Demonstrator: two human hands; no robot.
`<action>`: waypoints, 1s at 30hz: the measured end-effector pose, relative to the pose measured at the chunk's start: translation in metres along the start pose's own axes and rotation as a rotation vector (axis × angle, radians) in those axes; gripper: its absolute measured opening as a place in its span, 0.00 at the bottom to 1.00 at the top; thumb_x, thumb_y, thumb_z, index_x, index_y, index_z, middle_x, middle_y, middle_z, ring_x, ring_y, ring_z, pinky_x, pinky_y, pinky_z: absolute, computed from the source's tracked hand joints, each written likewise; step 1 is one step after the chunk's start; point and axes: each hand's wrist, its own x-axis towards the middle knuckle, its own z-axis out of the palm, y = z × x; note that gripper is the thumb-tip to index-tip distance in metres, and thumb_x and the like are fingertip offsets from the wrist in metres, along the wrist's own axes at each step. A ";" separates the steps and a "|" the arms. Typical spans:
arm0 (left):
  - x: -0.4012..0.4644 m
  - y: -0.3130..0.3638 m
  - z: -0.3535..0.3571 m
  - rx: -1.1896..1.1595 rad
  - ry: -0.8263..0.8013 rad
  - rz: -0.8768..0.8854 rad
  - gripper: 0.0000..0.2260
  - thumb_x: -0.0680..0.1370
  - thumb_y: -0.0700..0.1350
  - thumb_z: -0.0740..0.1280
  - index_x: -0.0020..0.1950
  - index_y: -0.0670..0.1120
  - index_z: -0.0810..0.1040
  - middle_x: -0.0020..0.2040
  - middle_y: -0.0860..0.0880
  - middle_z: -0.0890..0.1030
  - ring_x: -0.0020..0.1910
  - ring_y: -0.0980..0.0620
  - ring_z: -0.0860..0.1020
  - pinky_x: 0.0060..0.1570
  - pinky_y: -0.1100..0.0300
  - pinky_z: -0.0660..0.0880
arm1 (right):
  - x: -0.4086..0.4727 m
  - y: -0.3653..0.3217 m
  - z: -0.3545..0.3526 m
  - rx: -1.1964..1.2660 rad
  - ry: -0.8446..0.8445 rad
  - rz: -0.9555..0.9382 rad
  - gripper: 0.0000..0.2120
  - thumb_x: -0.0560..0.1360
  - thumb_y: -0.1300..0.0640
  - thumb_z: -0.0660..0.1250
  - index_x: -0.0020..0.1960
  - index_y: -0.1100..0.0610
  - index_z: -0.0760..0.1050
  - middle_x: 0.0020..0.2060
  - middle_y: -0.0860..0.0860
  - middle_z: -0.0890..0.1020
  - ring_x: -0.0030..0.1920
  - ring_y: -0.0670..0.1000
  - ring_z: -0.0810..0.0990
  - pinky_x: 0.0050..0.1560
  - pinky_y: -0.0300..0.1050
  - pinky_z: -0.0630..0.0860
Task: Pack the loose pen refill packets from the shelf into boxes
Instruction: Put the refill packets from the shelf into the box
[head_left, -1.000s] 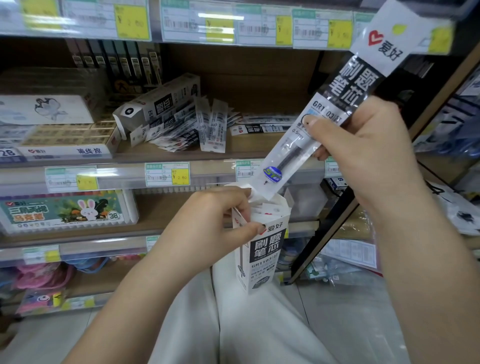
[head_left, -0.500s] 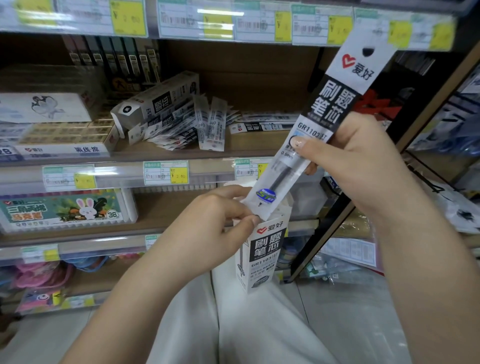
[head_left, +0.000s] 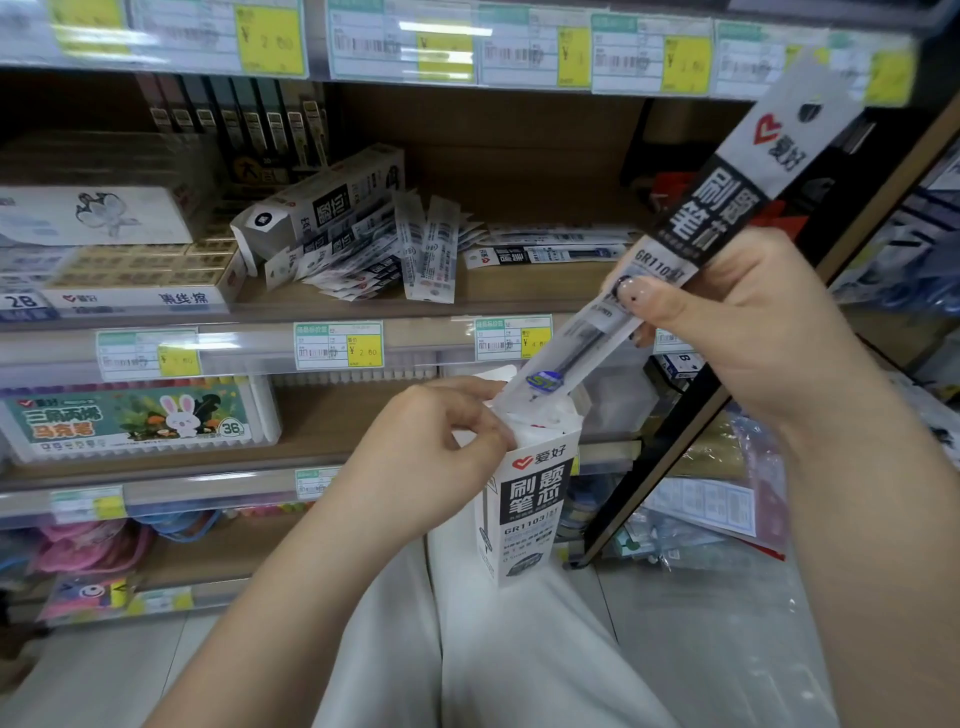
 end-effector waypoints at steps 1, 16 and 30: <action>0.001 0.000 0.000 0.005 0.000 0.000 0.10 0.72 0.39 0.65 0.37 0.49 0.84 0.53 0.57 0.81 0.53 0.69 0.75 0.48 0.71 0.70 | 0.000 0.000 -0.001 0.004 -0.001 0.002 0.07 0.69 0.59 0.67 0.38 0.49 0.82 0.35 0.42 0.84 0.36 0.41 0.80 0.35 0.33 0.75; 0.004 -0.005 0.003 0.048 -0.047 0.043 0.15 0.66 0.51 0.61 0.43 0.49 0.85 0.56 0.60 0.80 0.56 0.65 0.74 0.49 0.67 0.71 | 0.006 0.000 0.006 -0.049 -0.148 0.046 0.02 0.69 0.59 0.67 0.39 0.54 0.78 0.31 0.43 0.81 0.29 0.41 0.76 0.32 0.33 0.73; 0.006 -0.008 0.005 0.051 -0.062 0.065 0.14 0.66 0.51 0.61 0.41 0.48 0.84 0.56 0.60 0.79 0.54 0.64 0.76 0.44 0.64 0.70 | 0.007 -0.001 0.006 -0.080 -0.109 0.080 0.02 0.69 0.60 0.66 0.39 0.57 0.76 0.30 0.44 0.81 0.28 0.43 0.75 0.32 0.35 0.74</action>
